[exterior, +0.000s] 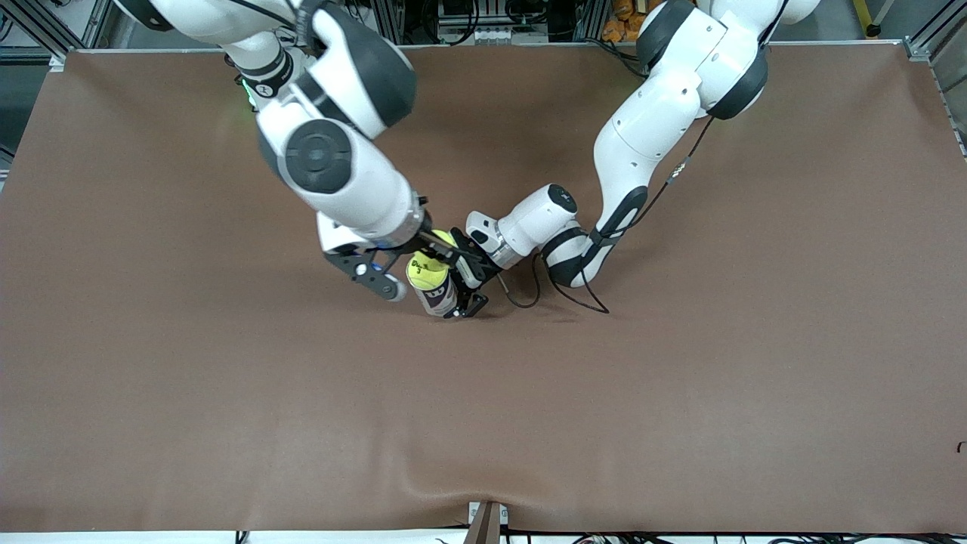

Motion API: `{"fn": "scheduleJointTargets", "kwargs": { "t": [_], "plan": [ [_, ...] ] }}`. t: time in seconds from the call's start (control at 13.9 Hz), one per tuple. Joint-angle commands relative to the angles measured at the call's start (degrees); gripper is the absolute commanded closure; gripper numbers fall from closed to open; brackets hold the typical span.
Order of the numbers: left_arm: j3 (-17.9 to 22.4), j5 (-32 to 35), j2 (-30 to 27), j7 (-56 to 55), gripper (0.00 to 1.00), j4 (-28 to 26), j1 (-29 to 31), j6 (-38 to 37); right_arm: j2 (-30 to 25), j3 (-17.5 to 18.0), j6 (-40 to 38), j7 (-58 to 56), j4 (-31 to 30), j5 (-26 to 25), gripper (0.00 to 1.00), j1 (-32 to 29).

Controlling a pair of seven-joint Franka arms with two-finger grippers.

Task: Insert tennis ball vertically with right arm
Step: 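Carry the second ball with the right gripper above the tube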

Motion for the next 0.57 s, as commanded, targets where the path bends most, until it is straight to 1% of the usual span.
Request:
{"fn": "scheduleJointTargets", "kwargs": {
  "t": [0.0,0.29,0.36,0.5],
  "plan": [
    [0.6,1.1,-0.1,-0.7,0.0,0.1,-0.2,0.9,1.2,-1.0,-1.3,0.9,1.1,-1.5,1.0,0.5],
    [0.6,1.1,-0.2,-0.7,0.0,0.3,-0.3,0.9,0.8,-1.1,-3.1,0.2,0.8,-1.6,1.0,0.4],
    [0.6,1.2,-0.2,-0.7,0.05,0.3,-0.3,0.9,0.7,-1.1,-4.0,-0.7,0.8,-1.7,1.0,-0.2],
    [0.6,1.2,-0.2,-0.7,0.06,0.2,-0.2,0.9,0.6,-1.1,-4.1,-0.9,0.7,-1.7,1.0,-0.9]
  ]
}}
